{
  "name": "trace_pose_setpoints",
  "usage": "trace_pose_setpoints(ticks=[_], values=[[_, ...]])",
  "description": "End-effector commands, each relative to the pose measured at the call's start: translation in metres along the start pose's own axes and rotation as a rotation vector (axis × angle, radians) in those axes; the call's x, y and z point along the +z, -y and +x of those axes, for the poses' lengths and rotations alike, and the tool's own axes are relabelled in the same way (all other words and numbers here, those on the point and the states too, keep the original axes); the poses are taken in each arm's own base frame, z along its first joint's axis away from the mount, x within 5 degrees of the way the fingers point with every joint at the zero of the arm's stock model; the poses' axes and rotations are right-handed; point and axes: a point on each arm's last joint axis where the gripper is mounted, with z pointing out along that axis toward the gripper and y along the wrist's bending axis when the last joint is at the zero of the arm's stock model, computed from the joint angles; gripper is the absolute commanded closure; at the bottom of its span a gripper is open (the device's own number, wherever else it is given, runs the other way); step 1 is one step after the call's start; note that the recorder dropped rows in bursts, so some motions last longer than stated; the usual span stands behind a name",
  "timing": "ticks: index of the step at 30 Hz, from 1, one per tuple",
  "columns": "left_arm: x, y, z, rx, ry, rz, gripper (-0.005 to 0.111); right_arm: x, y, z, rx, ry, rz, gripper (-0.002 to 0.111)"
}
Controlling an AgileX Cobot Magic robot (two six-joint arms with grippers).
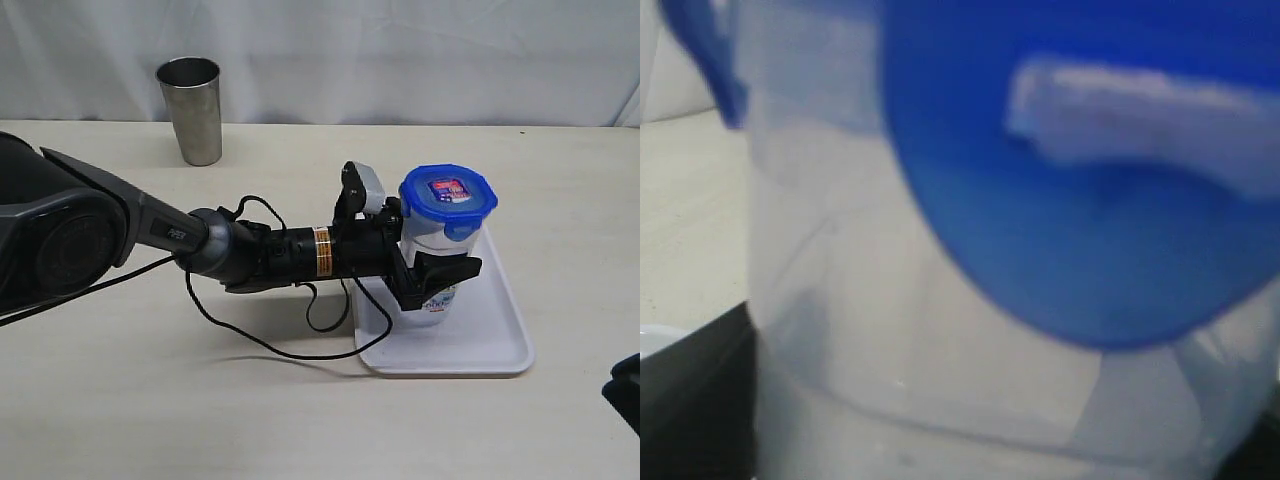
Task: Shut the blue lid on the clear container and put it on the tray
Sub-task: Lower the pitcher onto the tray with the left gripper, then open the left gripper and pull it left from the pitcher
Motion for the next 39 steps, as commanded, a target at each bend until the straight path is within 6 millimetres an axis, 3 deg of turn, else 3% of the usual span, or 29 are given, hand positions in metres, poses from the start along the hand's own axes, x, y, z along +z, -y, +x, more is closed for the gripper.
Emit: trace_pose_setpoints(ticks=[1,15,22,39], values=[[0.000,-0.001,-0.008,0.013,0.028,-0.001,0.029,-0.001,0.000,0.001,-0.008,-0.001,0.001,0.104],[0.000,0.000,-0.005,0.044,-0.004,0.016,0.027,-0.001,0.000,0.001,-0.008,-0.001,0.001,0.104],[0.000,0.001,-0.004,0.073,-0.015,0.019,0.002,-0.001,0.000,0.001,-0.008,-0.001,0.001,0.104],[-0.032,-0.015,-0.001,0.130,-0.086,0.148,0.002,-0.001,0.000,0.001,-0.008,-0.001,0.001,0.104]])
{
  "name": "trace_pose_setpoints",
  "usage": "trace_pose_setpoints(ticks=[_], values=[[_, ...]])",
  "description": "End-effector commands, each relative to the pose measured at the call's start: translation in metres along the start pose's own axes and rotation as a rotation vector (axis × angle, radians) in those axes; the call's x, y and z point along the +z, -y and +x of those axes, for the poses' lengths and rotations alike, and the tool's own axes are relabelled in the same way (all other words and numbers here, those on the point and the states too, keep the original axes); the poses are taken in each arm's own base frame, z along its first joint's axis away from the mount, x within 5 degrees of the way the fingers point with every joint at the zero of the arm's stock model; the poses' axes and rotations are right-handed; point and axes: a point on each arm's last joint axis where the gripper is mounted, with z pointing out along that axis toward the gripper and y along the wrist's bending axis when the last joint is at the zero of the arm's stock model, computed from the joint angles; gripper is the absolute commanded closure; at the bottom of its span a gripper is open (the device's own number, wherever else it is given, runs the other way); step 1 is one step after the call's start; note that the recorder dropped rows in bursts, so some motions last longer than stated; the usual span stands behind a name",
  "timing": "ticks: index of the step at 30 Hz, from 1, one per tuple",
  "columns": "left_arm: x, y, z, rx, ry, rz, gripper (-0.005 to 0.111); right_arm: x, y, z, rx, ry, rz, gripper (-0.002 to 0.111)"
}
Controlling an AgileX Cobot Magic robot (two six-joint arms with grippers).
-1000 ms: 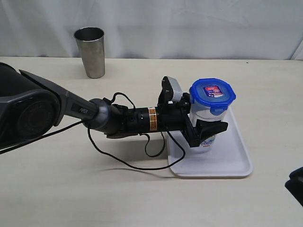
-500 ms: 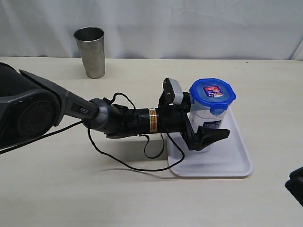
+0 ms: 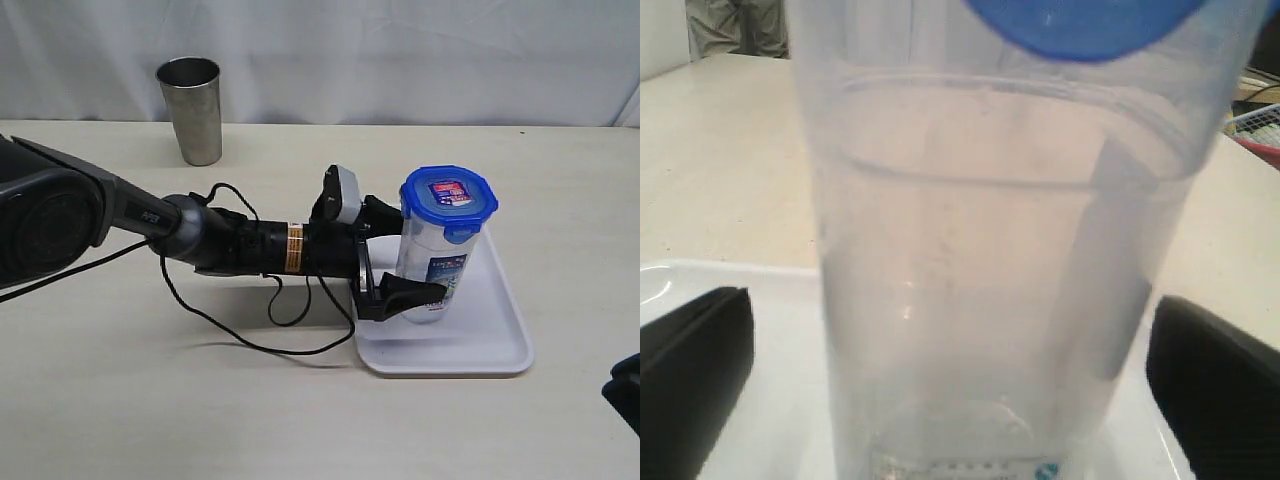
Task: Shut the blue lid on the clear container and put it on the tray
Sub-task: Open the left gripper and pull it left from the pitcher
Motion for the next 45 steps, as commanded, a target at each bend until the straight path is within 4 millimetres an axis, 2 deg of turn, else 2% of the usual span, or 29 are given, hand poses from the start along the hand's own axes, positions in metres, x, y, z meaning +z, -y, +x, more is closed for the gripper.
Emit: trace_pose_setpoints(ticks=[1,7,18,24,29,36,45], values=[[-0.007,-0.001,-0.007,0.019,0.026,0.052,0.002,-0.001,0.000,0.001,-0.008,-0.001,0.001,0.104],[-0.018,-0.006,-0.004,0.017,0.002,0.070,0.002,-0.001,0.000,0.001,-0.008,-0.001,0.001,0.104],[-0.056,-0.026,0.004,-0.028,-0.065,0.065,0.002,-0.001,0.000,0.001,-0.008,-0.001,0.001,0.104],[-0.073,-0.033,0.000,-0.060,-0.098,0.065,0.002,-0.001,0.000,0.001,-0.008,-0.001,0.001,0.104],[-0.082,-0.032,-0.018,-0.025,-0.157,0.115,0.002,-0.001,0.000,0.001,-0.008,-0.001,0.001,0.104],[-0.093,-0.028,-0.058,0.003,-0.209,0.142,0.002,-0.001,0.000,0.001,-0.008,-0.001,0.001,0.104],[-0.129,-0.034,-0.104,-0.059,-0.230,0.062,0.002,-0.001,0.000,0.001,-0.008,-0.001,0.001,0.104]])
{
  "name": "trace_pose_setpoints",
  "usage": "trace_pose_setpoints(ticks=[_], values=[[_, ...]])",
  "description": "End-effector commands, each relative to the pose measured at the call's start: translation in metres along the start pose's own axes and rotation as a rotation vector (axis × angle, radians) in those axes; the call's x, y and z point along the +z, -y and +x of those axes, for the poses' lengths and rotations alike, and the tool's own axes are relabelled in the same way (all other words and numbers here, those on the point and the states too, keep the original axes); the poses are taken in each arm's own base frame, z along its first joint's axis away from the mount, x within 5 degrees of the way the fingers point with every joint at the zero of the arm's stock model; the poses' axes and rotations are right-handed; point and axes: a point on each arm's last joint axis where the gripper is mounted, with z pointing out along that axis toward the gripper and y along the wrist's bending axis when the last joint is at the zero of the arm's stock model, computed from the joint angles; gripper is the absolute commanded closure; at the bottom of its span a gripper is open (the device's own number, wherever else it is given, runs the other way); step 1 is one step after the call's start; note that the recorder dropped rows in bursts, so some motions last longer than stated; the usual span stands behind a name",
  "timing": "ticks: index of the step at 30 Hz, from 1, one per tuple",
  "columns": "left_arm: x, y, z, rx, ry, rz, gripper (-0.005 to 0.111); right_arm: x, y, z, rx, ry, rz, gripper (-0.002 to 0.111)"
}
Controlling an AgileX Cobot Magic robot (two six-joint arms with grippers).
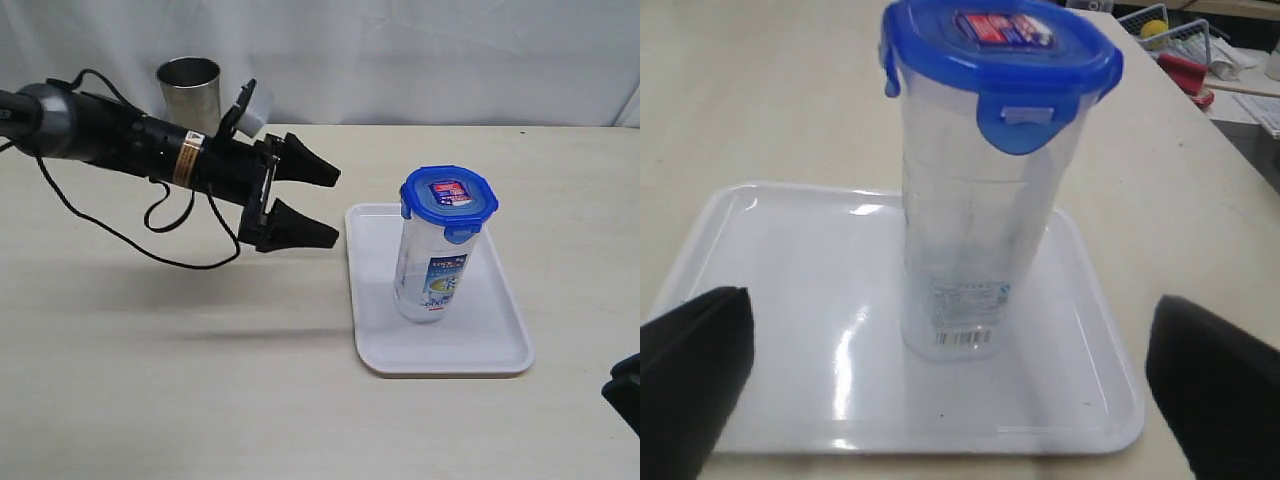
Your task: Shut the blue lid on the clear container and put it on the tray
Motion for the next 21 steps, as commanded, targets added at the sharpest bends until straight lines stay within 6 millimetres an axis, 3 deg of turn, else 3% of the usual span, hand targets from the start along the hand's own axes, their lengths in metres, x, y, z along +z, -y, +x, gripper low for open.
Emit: trace_pose_setpoints(ticks=[1,11,18,21], values=[[-0.024,0.001,-0.022,-0.057,-0.005,-0.035,0.002,-0.001,0.000,0.001,-0.008,-0.001,0.001,0.104],[-0.068,0.024,-0.046,-0.098,0.016,-0.117,0.002,-0.001,0.000,0.001,-0.008,-0.001,0.001,0.104],[-0.122,0.067,-0.079,-0.069,0.045,-0.237,0.002,-0.001,0.000,0.001,-0.008,-0.001,0.001,0.104],[-0.134,0.091,-0.092,-0.037,0.053,-0.268,0.002,-0.001,0.000,0.001,-0.008,-0.001,0.001,0.104]])
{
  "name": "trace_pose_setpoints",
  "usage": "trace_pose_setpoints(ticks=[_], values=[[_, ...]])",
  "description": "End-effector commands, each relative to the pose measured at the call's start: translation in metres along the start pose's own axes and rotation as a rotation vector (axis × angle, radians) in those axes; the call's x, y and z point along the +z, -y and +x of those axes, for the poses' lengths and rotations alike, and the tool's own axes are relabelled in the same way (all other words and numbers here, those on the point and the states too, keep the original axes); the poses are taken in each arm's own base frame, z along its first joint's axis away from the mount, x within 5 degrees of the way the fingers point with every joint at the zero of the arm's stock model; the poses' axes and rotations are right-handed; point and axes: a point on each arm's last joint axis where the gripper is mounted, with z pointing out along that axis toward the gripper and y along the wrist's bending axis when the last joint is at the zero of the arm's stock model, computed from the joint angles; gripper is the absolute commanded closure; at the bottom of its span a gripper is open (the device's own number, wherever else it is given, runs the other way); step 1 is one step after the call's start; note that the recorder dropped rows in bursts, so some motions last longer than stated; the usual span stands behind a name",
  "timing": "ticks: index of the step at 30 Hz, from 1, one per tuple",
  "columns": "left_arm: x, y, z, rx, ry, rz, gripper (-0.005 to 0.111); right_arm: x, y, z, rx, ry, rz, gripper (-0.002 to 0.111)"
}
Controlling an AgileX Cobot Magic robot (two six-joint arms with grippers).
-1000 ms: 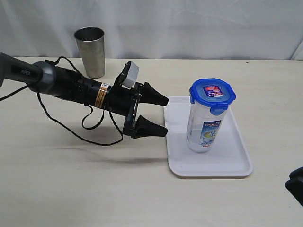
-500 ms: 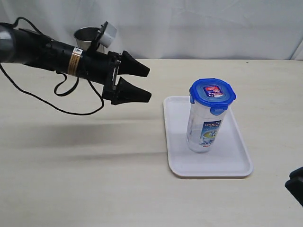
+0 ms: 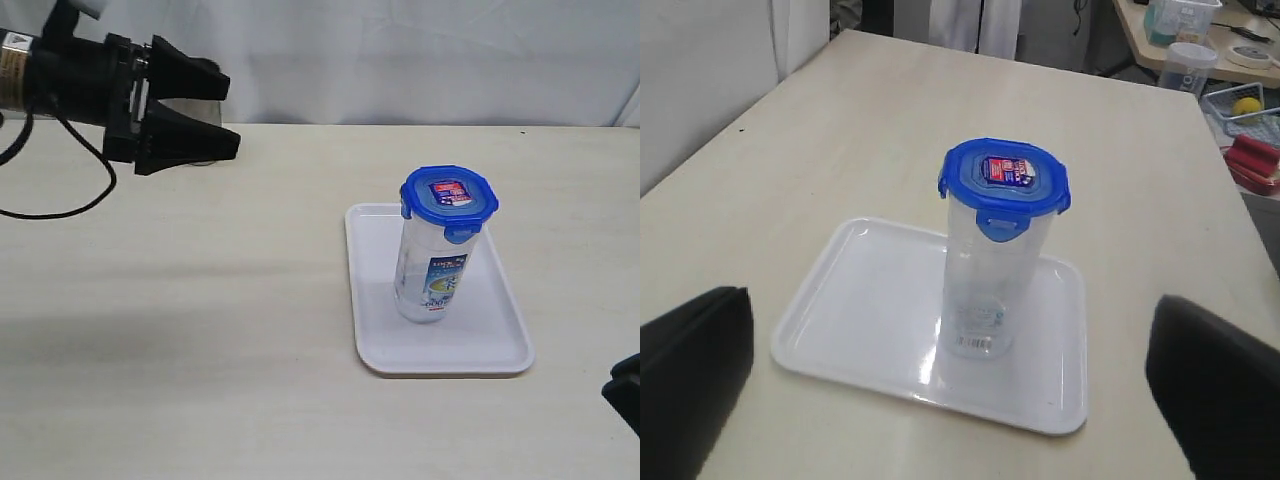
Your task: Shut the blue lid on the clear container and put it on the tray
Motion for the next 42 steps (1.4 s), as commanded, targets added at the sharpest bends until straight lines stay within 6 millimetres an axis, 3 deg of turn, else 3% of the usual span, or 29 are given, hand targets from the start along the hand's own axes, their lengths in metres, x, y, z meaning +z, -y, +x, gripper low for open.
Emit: trace_pose_setpoints(ticks=[1,6,14,24,31,36,42], values=[[-0.017,0.026,-0.015,0.025,0.020,-0.025,0.002,-0.001,0.000,0.001,-0.008,-0.001,0.001,0.104],[-0.033,0.076,-0.025,0.098,0.032,-0.039,0.002,-0.001,0.000,0.001,-0.008,-0.001,0.001,0.104],[-0.061,0.133,-0.040,0.188,0.071,-0.110,0.002,-0.001,0.000,0.001,-0.008,-0.001,0.001,0.104],[-0.082,0.219,-0.027,0.315,0.111,-0.201,0.002,-0.001,0.000,0.001,-0.008,-0.001,0.001,0.104],[-0.082,0.247,-0.010,0.253,0.124,-0.194,0.002,-0.001,0.000,0.001,-0.008,-0.001,0.001,0.104],[-0.079,0.247,0.000,0.219,0.115,-0.185,0.002,-0.001,0.000,0.001,-0.008,-0.001,0.001,0.104],[-0.081,0.237,0.001,0.171,0.124,-0.294,0.002,-0.001,0.000,0.001,-0.008,-0.001,0.001,0.104]])
